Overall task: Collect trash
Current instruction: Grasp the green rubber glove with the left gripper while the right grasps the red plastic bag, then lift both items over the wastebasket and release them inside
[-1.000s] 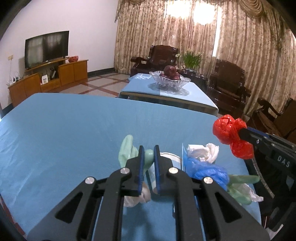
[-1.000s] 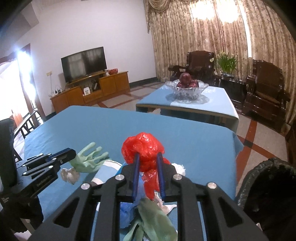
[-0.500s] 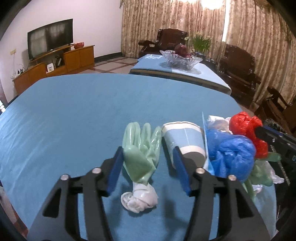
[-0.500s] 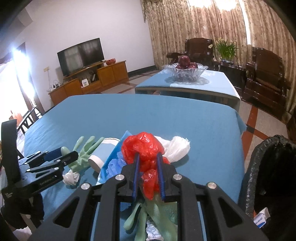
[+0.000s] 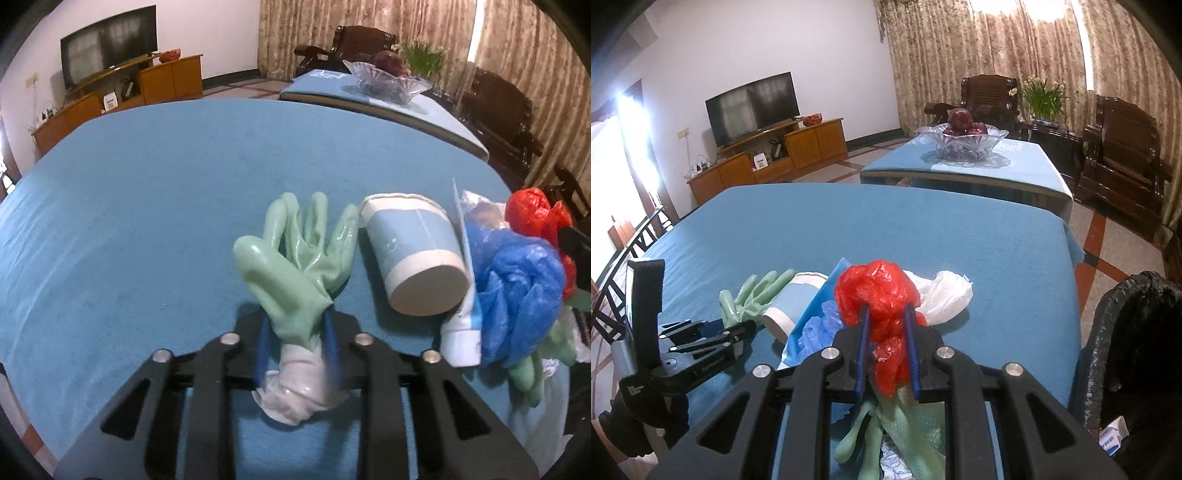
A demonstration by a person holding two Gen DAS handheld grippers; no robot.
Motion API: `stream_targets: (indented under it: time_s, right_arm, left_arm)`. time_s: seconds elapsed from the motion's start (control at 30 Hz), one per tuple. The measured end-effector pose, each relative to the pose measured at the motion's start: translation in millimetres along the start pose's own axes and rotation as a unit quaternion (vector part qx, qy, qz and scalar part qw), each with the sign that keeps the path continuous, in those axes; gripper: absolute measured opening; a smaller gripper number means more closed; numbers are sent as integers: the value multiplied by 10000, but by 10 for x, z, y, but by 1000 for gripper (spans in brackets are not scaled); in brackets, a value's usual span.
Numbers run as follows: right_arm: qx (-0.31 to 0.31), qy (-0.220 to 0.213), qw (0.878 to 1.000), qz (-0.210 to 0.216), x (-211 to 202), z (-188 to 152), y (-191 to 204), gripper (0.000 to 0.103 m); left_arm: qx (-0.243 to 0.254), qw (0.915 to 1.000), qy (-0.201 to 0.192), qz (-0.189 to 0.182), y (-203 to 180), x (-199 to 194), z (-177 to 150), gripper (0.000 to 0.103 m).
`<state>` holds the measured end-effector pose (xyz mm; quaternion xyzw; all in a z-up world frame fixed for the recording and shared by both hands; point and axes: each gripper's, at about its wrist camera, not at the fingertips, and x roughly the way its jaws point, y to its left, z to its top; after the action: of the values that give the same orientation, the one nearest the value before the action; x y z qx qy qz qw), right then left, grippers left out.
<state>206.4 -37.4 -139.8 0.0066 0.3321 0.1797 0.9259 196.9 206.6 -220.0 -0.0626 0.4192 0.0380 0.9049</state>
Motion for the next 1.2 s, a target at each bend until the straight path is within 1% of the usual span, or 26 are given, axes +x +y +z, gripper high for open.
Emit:
stream_targets:
  time_s: [0.13, 0.23, 0.27, 0.3, 0.43, 0.67, 0.8, 1.0, 1.2]
  right_arm:
    - [-40, -84, 10000, -36, -53, 40, 8, 18]
    - [-44, -165, 9998, -42, -118, 81, 12, 18]
    - [-44, -209, 9998, -39, -151, 96, 10, 18]
    - [-45, -240, 9997, -37, -179, 115, 10, 15]
    - [-50, -384, 9992, -26, -325, 175, -1, 14]
    - [-39, -568, 9984, 44, -585, 232, -58, 10]
    - [-21, -699, 9975, -33, -750, 278, -111, 10]
    - [126, -890, 9956, -260, -1054, 327, -348, 10]
    - [262, -1038, 9917, -710, -1426, 301, -746, 10]
  left_arm:
    - [-20, 9995, -296, -62, -60, -219, 44, 18]
    - [24, 9982, -592, -96, -149, -471, 121, 17]
    - [30, 9978, -646, -115, -175, -535, 151, 17]
    - [38, 9976, -681, -138, -211, -571, 185, 17]
    - [102, 9954, -921, -251, -360, -812, 277, 17]
    - [196, 9928, -1088, -473, -647, -1035, 436, 17]
    - [319, 9902, -1208, -626, -864, -1161, 474, 17]
    - [579, 9847, -1352, -939, -1285, -1303, 530, 17]
    - [793, 9787, -1341, -1336, -1784, -1291, 546, 17]
